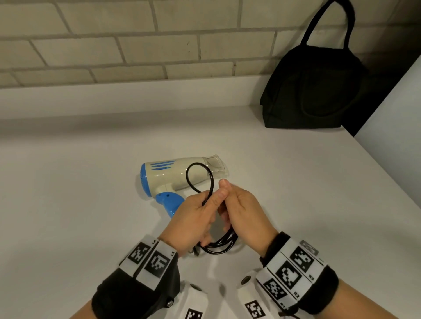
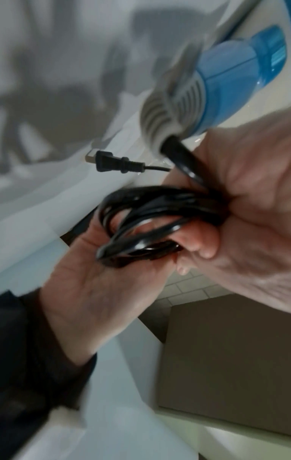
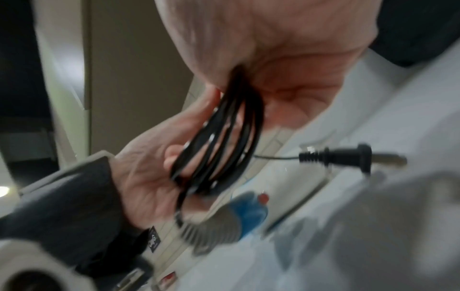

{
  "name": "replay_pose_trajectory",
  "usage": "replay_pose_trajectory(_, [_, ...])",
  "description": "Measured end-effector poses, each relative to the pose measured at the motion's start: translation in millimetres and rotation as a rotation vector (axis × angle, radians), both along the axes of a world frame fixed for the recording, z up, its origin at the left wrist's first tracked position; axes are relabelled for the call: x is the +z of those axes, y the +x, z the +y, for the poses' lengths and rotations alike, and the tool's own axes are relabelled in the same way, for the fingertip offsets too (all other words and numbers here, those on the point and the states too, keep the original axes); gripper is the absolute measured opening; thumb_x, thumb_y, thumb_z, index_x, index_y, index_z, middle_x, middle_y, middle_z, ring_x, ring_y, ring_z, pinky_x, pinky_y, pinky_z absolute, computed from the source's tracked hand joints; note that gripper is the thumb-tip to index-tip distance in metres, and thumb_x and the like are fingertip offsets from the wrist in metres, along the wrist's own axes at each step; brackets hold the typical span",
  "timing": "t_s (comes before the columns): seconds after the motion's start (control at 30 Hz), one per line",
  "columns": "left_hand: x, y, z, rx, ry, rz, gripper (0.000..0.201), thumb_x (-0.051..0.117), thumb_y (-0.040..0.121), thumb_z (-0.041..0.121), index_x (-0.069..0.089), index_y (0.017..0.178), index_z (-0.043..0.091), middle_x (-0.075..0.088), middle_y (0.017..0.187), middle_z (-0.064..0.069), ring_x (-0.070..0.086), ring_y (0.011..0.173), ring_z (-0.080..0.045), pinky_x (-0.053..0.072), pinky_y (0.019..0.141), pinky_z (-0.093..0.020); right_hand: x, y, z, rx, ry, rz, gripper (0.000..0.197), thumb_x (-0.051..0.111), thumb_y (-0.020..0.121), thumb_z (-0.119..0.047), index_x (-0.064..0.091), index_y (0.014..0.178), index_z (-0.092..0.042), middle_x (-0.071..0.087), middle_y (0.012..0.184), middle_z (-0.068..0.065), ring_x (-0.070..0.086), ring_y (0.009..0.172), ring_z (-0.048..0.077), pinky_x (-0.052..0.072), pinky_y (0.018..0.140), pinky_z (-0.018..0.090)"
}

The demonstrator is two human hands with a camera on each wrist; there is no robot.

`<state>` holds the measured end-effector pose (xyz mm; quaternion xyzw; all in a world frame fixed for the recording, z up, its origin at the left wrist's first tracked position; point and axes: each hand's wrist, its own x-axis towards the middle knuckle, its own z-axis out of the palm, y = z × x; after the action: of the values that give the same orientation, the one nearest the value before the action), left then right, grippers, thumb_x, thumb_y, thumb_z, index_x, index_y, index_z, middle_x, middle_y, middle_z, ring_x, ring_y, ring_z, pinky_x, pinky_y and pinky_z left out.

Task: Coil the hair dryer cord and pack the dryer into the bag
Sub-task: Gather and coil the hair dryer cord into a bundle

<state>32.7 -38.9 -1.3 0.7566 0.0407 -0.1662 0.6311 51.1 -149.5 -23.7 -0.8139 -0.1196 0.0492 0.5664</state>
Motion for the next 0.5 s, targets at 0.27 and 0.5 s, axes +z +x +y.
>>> replay_pose_trajectory(0.27, [2, -11, 4, -0.162, -0.022, -0.049, 0.021, 0.050, 0.060, 0.058, 0.057, 0.053, 0.039, 0.029, 0.040, 0.012, 0.020, 0.037, -0.010, 0.021, 0.039, -0.026, 30, 48, -31, 0.396, -0.466, -0.328, 0.052, 0.058, 0.085, -0.023, 0.037, 0.129, -0.041, 0.025, 0.146, -0.008, 0.029, 0.131, 0.009, 0.030, 0.105, 0.020])
replay_pose_trajectory(0.5, [8, -12, 11, -0.132, -0.074, -0.091, 0.018, 0.048, 0.060, 0.054, 0.058, 0.054, 0.040, 0.031, 0.040, 0.012, 0.025, 0.034, -0.007, 0.028, 0.033, -0.019, 4, 48, -8, 0.586, -0.520, -0.030, 0.018, 0.053, 0.084, -0.009, 0.060, 0.077, -0.024, 0.057, 0.077, -0.006, 0.052, 0.071, 0.013, 0.044, 0.070, 0.028])
